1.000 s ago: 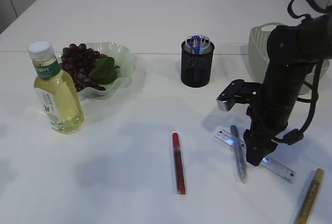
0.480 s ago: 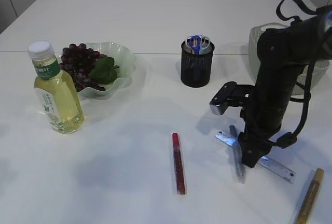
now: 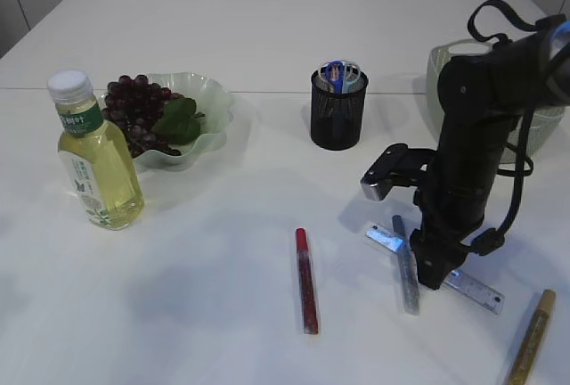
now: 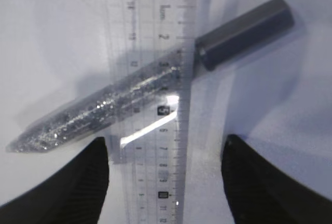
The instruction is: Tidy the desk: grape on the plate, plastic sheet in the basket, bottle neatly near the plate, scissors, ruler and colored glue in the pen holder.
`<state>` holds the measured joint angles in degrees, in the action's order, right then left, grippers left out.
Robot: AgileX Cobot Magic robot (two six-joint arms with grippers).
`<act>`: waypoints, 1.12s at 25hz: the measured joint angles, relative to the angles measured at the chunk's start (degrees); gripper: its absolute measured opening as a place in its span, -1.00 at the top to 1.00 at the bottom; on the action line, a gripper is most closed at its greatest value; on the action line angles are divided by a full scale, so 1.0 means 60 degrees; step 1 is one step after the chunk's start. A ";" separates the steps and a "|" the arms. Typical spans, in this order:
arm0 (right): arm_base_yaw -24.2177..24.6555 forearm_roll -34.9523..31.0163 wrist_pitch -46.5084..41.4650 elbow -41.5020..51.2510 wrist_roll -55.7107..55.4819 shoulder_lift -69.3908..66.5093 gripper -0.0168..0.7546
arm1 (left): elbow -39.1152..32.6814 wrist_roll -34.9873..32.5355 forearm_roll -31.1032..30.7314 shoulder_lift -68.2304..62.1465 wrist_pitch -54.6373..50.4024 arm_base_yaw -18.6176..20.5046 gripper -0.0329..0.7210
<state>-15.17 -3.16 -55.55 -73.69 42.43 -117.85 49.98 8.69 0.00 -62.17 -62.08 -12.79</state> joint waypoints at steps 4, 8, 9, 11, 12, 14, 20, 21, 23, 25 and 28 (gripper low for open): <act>0.0000 0.0000 0.0000 -0.0015 -0.0056 -0.0022 -0.43 | 0.0000 0.0000 0.0000 0.0000 -0.0016 0.0000 -0.21; 0.0000 0.0000 0.0000 -0.0035 -0.0056 -0.0022 -0.32 | 0.0000 0.0000 0.0000 0.0000 -0.0016 0.0000 -0.21; 0.0000 0.0000 0.0000 -0.0035 -0.0056 -0.0022 -0.27 | 0.0000 0.0000 0.0000 0.0000 -0.0016 0.0000 -0.21; 0.0000 0.0000 -0.0044 -0.0035 -0.0056 -0.0026 -0.14 | 0.0000 0.0000 0.0000 0.0000 -0.0016 0.0000 -0.22; 0.0000 0.0000 -0.0099 -0.0035 -0.0056 -0.0026 -0.09 | 0.0000 0.0000 0.0000 0.0000 -0.0016 0.0000 -0.21; 0.0000 0.0000 -0.0177 -0.0035 -0.0068 -0.0042 0.01 | 0.0000 0.0000 0.0000 0.0000 -0.0016 0.0000 -0.21; 0.0000 -0.0280 -0.0532 -0.0159 -0.0649 -0.0121 0.18 | 0.0000 0.0000 0.0000 0.0000 -0.0016 0.0000 -0.21; 0.0000 -0.0280 -0.0596 -0.0220 -0.0843 -0.0141 0.19 | 0.0000 0.0000 0.0000 0.0000 -0.0016 0.0000 -0.21; 0.0000 -0.0301 -0.0640 -0.0306 -0.1026 -0.0141 0.19 | 0.0000 0.0000 0.0000 0.0000 -0.0016 0.0000 -0.21; 0.0000 -0.0305 -0.0737 -0.0376 -0.1115 -0.0141 0.19 | 0.0000 0.0000 0.0000 0.0000 -0.0016 0.0000 -0.21; 0.0000 -0.0401 -0.1003 -0.0414 -0.1311 -0.0141 0.19 | 0.0000 0.0000 0.0000 0.0000 -0.0016 0.0000 -0.22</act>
<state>-15.17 -5.57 -61.57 -76.18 34.57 -118.69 49.98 8.69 0.00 -62.17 -62.17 -12.79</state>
